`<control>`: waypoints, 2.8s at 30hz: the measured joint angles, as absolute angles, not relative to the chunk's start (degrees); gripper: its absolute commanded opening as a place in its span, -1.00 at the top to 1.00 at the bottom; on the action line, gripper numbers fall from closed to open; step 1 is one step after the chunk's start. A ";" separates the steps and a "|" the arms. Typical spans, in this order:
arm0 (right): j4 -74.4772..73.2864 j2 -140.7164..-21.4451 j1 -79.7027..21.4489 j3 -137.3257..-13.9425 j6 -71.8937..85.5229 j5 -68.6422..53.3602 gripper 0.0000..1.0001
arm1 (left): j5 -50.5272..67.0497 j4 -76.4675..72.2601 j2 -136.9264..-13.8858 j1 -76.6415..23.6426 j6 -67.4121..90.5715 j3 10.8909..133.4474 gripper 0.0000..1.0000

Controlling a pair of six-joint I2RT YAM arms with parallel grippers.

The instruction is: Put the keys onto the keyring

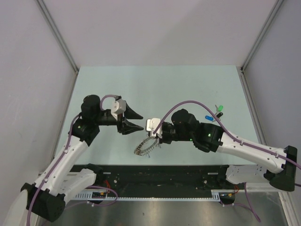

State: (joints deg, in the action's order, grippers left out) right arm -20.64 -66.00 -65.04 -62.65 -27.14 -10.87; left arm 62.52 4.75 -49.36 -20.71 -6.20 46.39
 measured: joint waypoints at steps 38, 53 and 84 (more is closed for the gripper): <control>-22.48 -65.93 -66.70 -62.65 -27.94 -10.20 1.00 | 66.17 31.62 -58.30 -26.68 -26.13 54.54 0.13; -22.48 -65.93 -67.07 -62.65 -27.94 -9.82 1.00 | 66.11 31.83 -60.47 -28.34 -25.43 54.17 0.21; -23.70 -64.51 -67.33 -62.65 -28.05 -7.62 1.00 | 63.99 26.02 -59.07 -29.52 -18.52 50.39 0.99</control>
State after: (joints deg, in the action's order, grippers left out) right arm -23.70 -64.51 -67.33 -62.65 -28.05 -7.62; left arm 63.99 26.02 -59.07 -29.52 -18.52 50.39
